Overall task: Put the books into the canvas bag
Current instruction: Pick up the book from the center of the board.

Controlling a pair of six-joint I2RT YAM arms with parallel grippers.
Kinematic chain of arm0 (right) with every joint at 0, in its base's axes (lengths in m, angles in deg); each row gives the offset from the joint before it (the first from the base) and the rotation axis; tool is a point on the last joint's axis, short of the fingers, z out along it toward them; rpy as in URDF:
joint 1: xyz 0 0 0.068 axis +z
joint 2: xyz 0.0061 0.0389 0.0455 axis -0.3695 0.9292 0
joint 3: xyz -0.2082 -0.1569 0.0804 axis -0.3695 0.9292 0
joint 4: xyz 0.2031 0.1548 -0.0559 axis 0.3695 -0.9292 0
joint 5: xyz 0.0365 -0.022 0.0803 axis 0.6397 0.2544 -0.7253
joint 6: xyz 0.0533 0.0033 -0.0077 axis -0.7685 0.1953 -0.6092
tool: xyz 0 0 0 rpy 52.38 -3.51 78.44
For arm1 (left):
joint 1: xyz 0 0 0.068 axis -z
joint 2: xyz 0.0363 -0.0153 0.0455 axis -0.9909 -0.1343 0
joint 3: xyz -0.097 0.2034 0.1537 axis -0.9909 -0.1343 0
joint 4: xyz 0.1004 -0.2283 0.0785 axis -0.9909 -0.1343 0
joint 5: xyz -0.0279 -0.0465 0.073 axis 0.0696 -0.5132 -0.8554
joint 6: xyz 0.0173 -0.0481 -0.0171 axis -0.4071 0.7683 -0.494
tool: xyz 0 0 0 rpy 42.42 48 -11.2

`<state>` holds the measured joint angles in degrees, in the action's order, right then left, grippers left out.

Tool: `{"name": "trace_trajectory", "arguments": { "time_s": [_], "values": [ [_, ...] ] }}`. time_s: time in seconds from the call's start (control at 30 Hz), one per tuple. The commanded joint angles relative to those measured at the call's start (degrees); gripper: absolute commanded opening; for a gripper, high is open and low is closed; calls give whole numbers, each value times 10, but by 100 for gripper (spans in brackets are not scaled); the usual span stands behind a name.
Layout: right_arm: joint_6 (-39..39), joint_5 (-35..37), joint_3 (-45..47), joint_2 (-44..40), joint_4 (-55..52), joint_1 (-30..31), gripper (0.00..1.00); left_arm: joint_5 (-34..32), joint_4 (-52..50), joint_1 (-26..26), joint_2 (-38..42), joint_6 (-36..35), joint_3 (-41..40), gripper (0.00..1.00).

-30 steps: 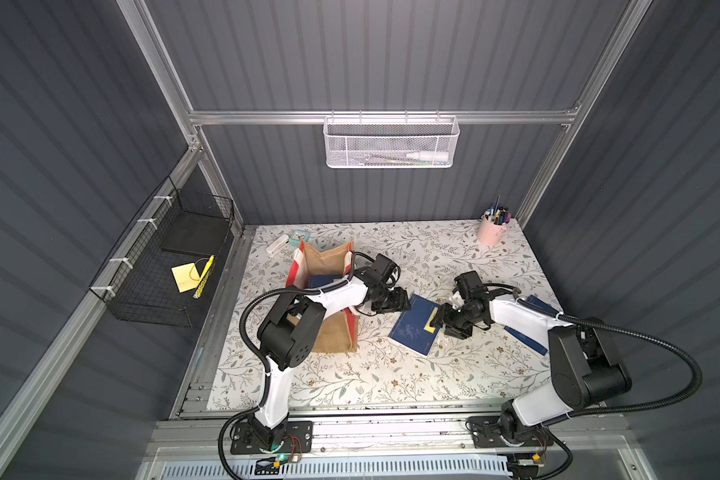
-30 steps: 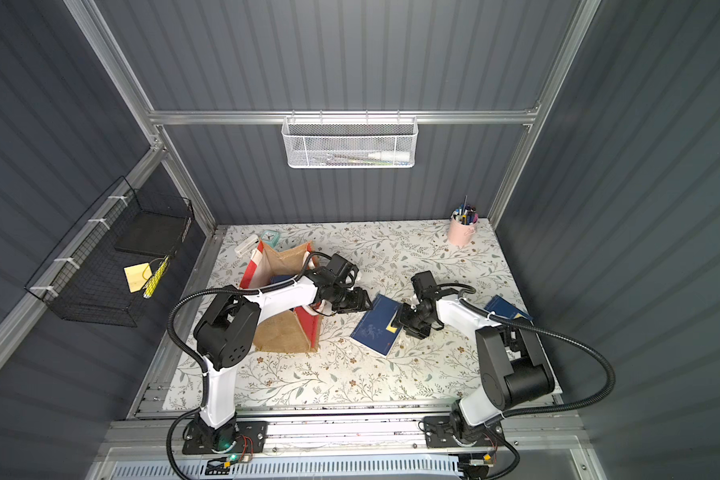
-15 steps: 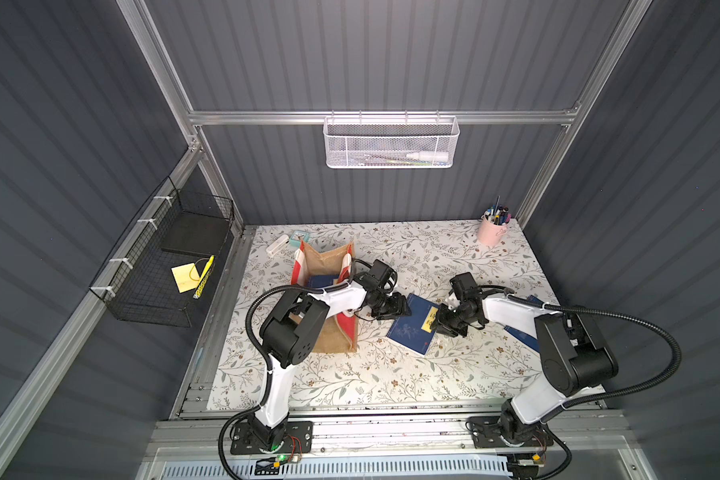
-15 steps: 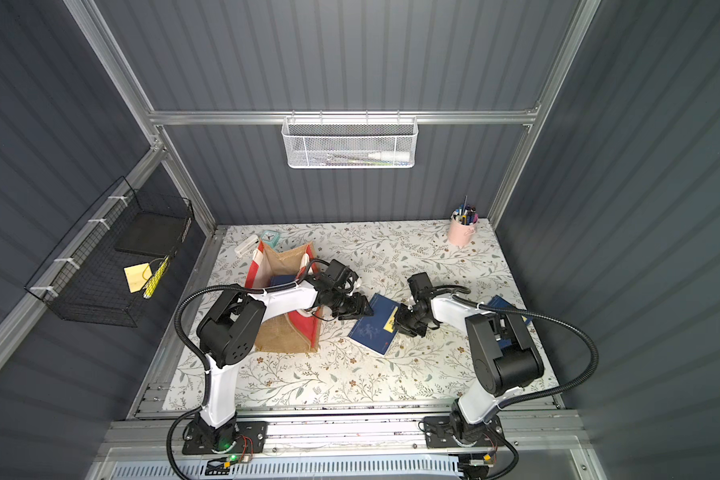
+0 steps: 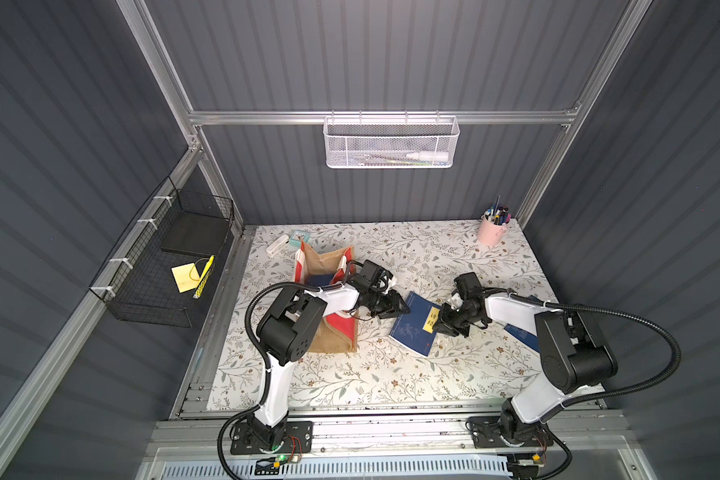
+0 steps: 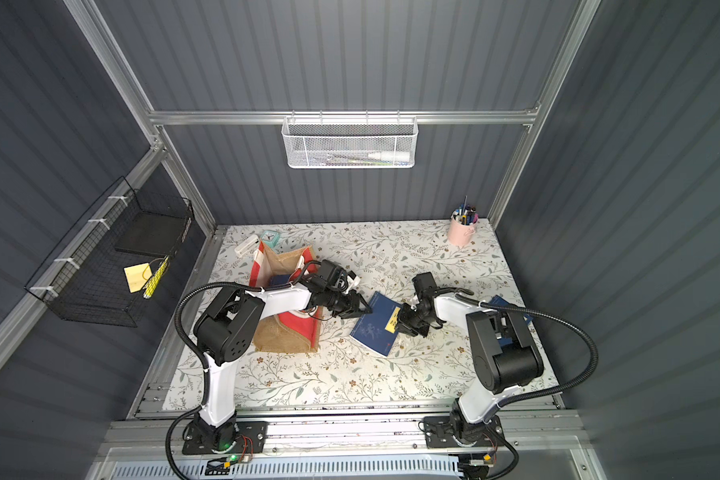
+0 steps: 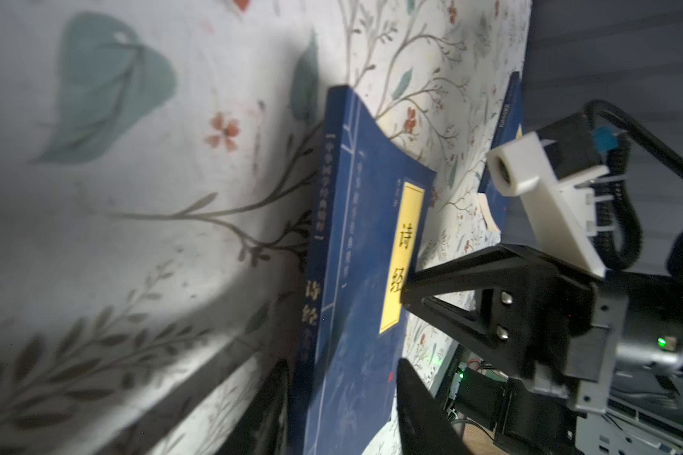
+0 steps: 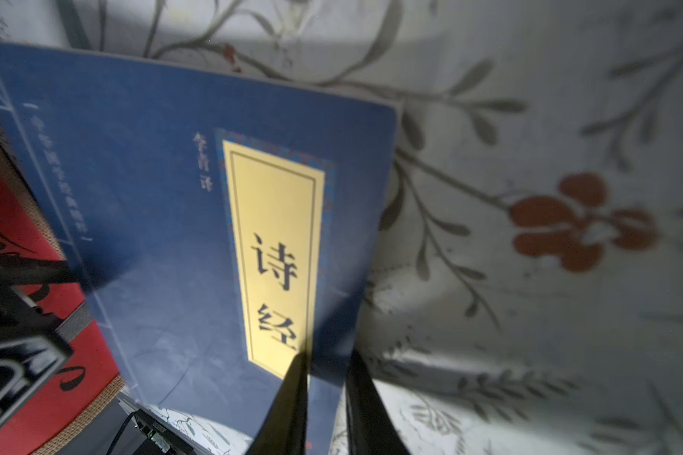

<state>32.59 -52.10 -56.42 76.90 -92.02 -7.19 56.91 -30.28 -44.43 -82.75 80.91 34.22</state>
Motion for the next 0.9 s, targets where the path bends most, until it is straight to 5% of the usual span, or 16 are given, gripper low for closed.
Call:
{"name": "trace_trajectory", "arguments": {
  "time_s": [0.0,0.37,0.67,0.87],
  "values": [
    [-3,-7,14,16,23,3,21,56,50,10,15,18,-15,40],
    [1,-6,11,-4,20,3,22,33,-11,10,35,-23,9,8],
    [-2,3,-24,-92,-20,4,34,-58,-185,6,108,-140,122,0],
    [2,47,-69,-153,-77,29,41,-191,-272,-8,205,-215,172,0]
  ]
}}
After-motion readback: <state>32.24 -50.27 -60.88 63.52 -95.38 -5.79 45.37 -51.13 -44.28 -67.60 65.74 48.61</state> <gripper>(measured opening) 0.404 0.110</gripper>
